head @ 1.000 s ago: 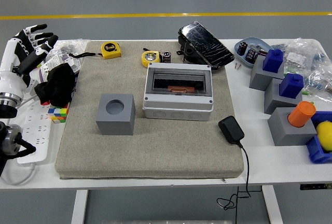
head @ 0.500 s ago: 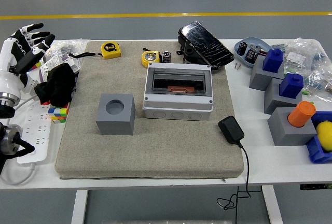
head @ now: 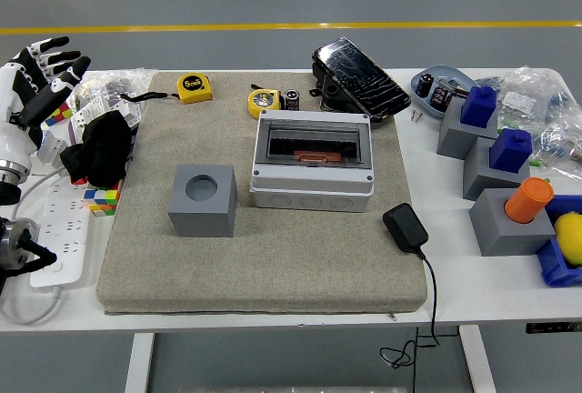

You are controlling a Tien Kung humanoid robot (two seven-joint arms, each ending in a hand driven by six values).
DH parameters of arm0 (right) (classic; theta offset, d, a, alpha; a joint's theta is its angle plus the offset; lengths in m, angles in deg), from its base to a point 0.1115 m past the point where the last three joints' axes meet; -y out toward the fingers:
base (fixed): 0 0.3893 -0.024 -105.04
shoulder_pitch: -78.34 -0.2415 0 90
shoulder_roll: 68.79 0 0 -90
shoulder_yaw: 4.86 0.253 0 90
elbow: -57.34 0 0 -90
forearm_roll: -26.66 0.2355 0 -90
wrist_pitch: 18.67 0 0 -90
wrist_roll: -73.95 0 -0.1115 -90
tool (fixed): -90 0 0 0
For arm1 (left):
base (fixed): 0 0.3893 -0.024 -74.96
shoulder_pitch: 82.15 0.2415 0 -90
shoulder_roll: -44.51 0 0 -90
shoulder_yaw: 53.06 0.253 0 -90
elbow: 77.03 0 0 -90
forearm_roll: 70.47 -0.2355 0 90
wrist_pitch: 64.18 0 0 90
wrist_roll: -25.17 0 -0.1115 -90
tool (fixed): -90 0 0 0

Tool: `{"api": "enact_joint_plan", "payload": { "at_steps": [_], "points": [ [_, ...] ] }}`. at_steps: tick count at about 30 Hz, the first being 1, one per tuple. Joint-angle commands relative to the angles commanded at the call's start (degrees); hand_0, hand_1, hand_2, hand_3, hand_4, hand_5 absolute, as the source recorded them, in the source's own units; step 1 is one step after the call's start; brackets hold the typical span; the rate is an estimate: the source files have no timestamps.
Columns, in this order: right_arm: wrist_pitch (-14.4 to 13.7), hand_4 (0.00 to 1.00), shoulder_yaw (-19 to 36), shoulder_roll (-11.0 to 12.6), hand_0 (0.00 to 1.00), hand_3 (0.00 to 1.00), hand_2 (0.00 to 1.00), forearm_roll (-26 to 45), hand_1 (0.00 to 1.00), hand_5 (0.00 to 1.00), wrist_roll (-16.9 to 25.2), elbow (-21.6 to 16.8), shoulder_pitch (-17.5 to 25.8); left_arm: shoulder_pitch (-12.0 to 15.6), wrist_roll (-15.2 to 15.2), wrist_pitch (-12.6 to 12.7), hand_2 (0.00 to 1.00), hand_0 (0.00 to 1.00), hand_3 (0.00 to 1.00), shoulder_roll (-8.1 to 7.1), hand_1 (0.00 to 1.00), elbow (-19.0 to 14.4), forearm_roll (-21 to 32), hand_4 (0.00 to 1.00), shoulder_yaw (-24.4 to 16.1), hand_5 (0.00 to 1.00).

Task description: Fetch the battery,place it into the box,close the lid of the box

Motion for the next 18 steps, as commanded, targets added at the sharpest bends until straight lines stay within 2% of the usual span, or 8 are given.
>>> {"api": "enact_joint_plan", "payload": {
  "at_steps": [18],
  "points": [
    [-0.02, 0.905, 0.07, -0.04, 0.669, 0.554, 0.676, -0.04, 0.669, 0.510, 0.04, -0.02, -0.19, 0.03, 0.19, -0.11, 0.659, 0.555, 0.718, 0.05, 0.662, 0.09, -0.07, 0.998, -0.09, 0.409]
  ]
}}
